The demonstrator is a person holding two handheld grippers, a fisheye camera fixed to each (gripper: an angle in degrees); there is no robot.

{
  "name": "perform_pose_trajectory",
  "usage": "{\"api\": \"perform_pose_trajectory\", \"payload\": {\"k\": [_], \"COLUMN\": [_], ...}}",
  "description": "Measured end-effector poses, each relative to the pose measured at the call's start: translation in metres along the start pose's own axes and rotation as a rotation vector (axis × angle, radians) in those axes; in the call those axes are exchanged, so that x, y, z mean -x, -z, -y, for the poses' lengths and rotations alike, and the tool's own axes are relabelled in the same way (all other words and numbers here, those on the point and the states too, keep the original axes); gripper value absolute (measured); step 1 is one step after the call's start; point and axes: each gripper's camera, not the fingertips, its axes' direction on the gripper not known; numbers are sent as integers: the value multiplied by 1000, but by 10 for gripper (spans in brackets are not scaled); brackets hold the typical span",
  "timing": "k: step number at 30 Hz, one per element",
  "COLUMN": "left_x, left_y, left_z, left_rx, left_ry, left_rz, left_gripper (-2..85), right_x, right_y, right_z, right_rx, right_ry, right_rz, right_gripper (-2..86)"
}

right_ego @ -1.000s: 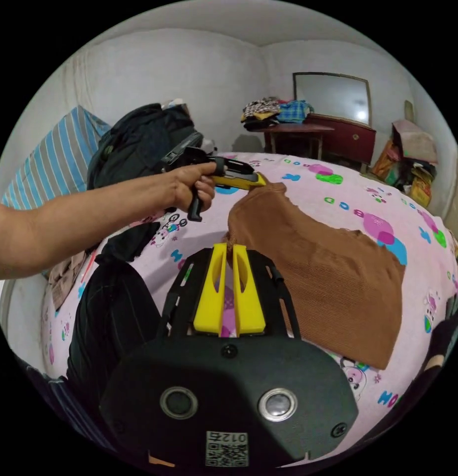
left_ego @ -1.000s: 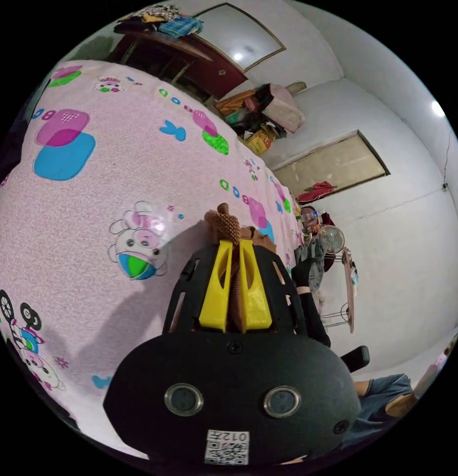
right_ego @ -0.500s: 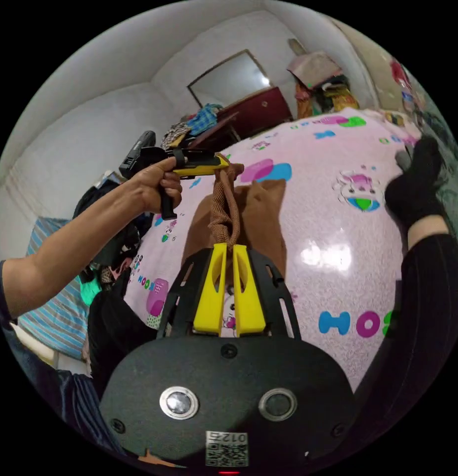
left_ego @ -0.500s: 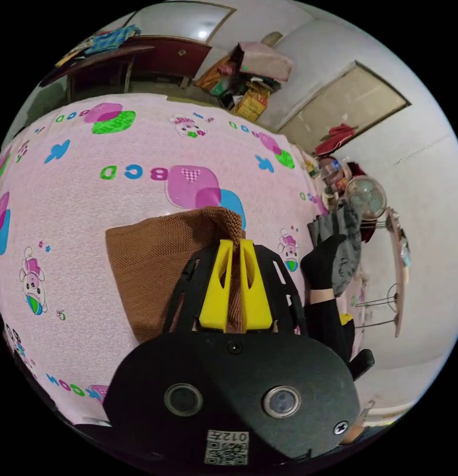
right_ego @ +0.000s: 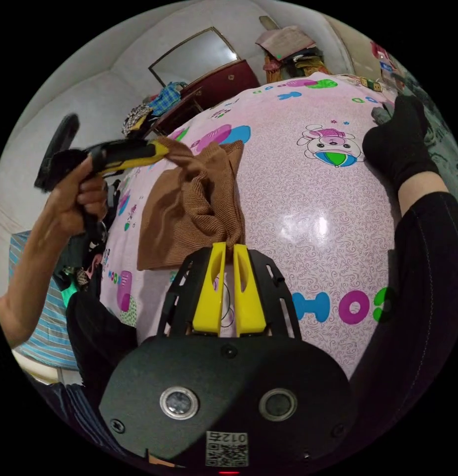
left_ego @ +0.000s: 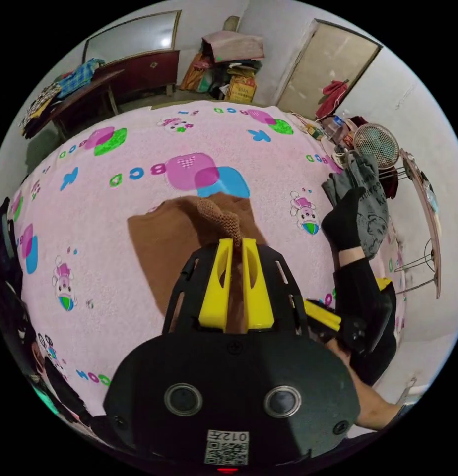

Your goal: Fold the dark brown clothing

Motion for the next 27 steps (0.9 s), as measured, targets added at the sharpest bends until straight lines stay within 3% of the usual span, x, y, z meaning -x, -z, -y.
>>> {"api": "perform_pose_trajectory", "payload": {"k": [8, 10, 12, 16, 22, 27], "left_x": [42, 43, 42, 33, 6, 4], "left_y": [9, 4, -5, -24, -61, -90], "left_z": [-85, -91, -97, -116, -153, -160], "left_rx": [-81, -82, -72, -43, 73, 124], "left_ry": [134, 136, 145, 114, 3, 55], "left_rz": [-106, -128, -156, -157, -22, -58], "left_gripper": [14, 16, 20, 38, 66, 74], "right_x": [-3, 20, 41, 80, 101, 108], "right_y": [24, 42, 45, 22, -5, -23], "right_z": [20, 26, 33, 58, 92, 116], "right_rx": [-19, -127, -158, -108, -83, -44], "right_ry": [13, 124, 255, 523, 759, 927], "right_rz": [-121, -255, -239, -240, -269, -316], "right_gripper": [76, 81, 81, 85, 91, 82]}}
